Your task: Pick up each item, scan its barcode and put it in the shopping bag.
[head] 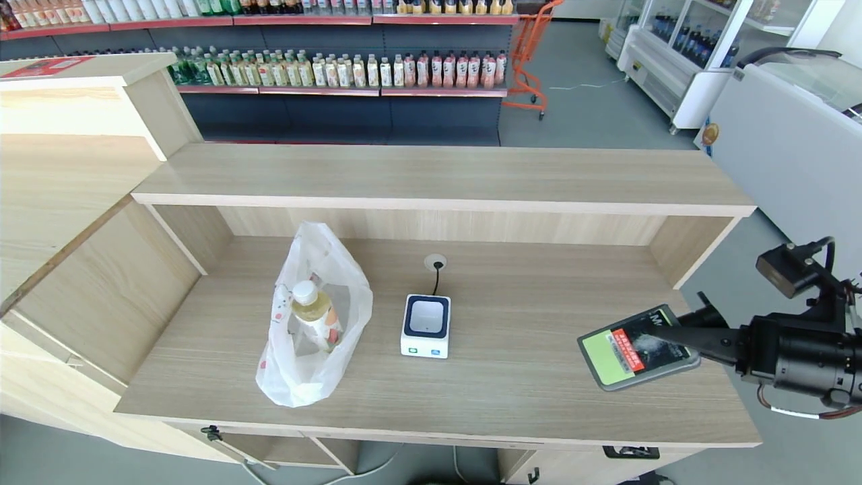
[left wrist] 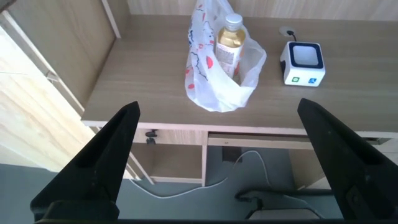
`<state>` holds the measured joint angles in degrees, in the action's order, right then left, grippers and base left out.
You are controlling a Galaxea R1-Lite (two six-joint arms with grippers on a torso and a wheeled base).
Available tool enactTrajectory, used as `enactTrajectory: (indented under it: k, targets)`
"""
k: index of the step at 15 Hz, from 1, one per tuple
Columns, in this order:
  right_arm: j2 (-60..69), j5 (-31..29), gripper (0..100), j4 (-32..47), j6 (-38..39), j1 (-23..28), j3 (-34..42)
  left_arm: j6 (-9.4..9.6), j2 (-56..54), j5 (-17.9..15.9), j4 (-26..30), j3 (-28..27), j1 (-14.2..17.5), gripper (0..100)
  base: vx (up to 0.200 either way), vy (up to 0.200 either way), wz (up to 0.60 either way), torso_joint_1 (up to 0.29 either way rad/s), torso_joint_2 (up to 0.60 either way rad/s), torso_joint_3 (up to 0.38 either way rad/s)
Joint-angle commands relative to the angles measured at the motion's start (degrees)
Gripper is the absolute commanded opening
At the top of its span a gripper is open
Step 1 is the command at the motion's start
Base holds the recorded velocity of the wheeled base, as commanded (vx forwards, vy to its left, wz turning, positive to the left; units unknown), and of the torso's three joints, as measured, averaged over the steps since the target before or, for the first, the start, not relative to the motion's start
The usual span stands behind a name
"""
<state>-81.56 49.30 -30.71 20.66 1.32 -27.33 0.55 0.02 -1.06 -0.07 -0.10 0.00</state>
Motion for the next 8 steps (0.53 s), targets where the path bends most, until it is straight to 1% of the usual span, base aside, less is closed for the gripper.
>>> enactTrajectory:
  k: [1, 2, 3, 5, 6, 8]
  targets:
    - [-1.68, -0.17, 0, -0.93, -0.18, 0.09, -0.18, 0.07, -0.02, 0.01, -0.01, 0.01, 0.0, 100, 0.2, 0.2, 0.0, -0.002, 0.0, 0.002]
    - [-2.73, -1.66, 0, -2.43, -0.18, 0.09, -0.09, -0.02, -0.02, 0.01, -0.01, 0.01, 0.0, 100, 0.2, 0.2, 0.0, -0.012, -0.01, 0.012]
    - [-4.84, -5.0, 0, -4.54, -0.27, -0.35, -0.18, -0.02, -0.02, 0.01, -0.01, 0.01, 0.0, 100, 0.2, 0.2, 0.0, 0.007, -0.02, 0.002]
    - [-10.38, -9.48, 0, -10.86, -2.47, -0.79, -0.44, -0.11, -0.02, 0.01, -0.01, 0.01, 0.0, 100, 0.2, 0.0, 0.0, 0.019, 0.01, -0.002]
    - [-12.84, -10.01, 0, -14.38, -3.26, -0.79, -0.44, -0.11, -0.02, 0.01, -0.01, 0.01, 0.0, 100, 0.0, 0.0, 0.0, 0.0, 0.0, 0.0]
    - [-14.16, -10.01, 0, -15.79, -3.26, -2.2, -0.09, -0.11, -0.02, 0.01, -0.01, 0.01, 0.0, 100, 0.0, 0.0, 0.0, 0.0, 0.0, 0.0]
